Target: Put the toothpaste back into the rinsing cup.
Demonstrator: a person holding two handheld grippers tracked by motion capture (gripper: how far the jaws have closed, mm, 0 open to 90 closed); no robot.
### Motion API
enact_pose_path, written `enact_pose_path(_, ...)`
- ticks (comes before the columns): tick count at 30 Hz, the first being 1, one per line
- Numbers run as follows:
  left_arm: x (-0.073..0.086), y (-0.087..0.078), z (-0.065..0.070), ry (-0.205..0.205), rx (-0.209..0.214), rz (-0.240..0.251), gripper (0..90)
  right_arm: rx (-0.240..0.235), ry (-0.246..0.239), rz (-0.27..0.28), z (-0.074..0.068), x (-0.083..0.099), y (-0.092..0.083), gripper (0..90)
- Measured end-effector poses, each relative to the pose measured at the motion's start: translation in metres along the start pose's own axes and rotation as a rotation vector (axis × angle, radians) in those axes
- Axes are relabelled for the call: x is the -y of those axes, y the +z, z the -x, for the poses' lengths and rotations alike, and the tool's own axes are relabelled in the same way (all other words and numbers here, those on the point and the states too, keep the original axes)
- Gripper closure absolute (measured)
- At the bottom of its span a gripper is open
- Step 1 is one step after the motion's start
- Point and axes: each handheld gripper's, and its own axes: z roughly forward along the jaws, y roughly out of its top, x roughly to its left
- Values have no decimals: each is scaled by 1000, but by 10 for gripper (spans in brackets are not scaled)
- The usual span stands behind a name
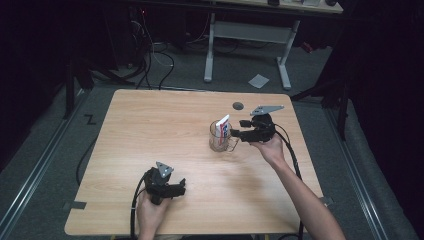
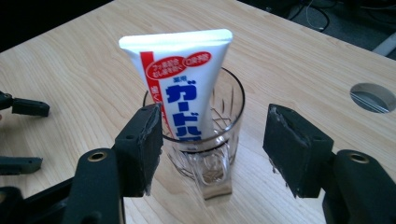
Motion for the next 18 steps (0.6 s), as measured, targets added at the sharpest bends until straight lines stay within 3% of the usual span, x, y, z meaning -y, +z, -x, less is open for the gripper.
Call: enact_pose_path(18,0,0,0,1,0,0,89,21,-1,14,5,3,-25,393)
